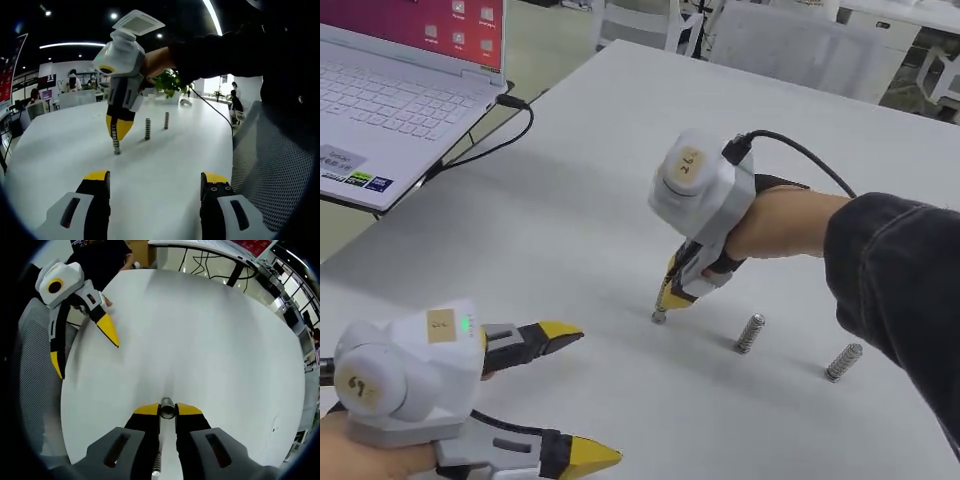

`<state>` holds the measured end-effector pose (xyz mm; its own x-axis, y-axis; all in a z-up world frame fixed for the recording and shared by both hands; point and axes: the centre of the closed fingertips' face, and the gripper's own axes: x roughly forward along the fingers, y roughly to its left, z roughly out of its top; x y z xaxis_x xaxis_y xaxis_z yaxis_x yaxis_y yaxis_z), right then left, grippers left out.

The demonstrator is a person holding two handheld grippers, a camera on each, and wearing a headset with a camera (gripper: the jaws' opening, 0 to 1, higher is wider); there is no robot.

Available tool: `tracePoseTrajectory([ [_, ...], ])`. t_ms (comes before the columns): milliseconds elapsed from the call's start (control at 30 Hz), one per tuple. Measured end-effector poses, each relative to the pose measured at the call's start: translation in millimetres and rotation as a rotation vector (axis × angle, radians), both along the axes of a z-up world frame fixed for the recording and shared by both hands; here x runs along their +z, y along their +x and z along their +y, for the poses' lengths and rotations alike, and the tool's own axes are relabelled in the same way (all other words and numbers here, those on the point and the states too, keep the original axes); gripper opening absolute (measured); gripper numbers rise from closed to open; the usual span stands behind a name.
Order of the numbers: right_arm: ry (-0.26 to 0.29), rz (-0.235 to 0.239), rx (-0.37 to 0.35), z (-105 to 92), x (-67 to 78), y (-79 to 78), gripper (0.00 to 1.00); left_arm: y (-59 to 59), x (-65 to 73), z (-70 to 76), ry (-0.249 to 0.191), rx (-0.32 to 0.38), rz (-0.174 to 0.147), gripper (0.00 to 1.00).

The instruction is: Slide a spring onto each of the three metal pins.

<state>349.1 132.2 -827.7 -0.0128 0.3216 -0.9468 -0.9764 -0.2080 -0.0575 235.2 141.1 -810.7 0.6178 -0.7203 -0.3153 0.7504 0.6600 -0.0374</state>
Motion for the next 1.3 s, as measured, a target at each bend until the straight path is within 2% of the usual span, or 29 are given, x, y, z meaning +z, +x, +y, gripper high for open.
tracePoseTrajectory([
  [467, -0.013, 0.008, -0.018, 0.3, -16.9, 4.6, 0.09, -0.3, -1.0, 0.2, 0.0, 0.007, 0.004, 0.69],
  [867, 0.002, 0.023, -0.045, 2.6, -18.9, 8.4, 0.13, 0.4, -2.0, -0.1, -0.002, 0.007, 0.006, 0.69],
  [1067, 0.004, 0.022, -0.065, -2.1, -18.7, 13.6, 0.16, 0.8, -1.9, -1.8, -0.003, 0.004, 0.006, 0.69],
  [1300, 0.014, 0.025, -0.089, -11.0, -17.0, 10.9, 0.18, 1.2, -2.2, -3.5, -0.005, -0.001, 0.006, 0.7],
])
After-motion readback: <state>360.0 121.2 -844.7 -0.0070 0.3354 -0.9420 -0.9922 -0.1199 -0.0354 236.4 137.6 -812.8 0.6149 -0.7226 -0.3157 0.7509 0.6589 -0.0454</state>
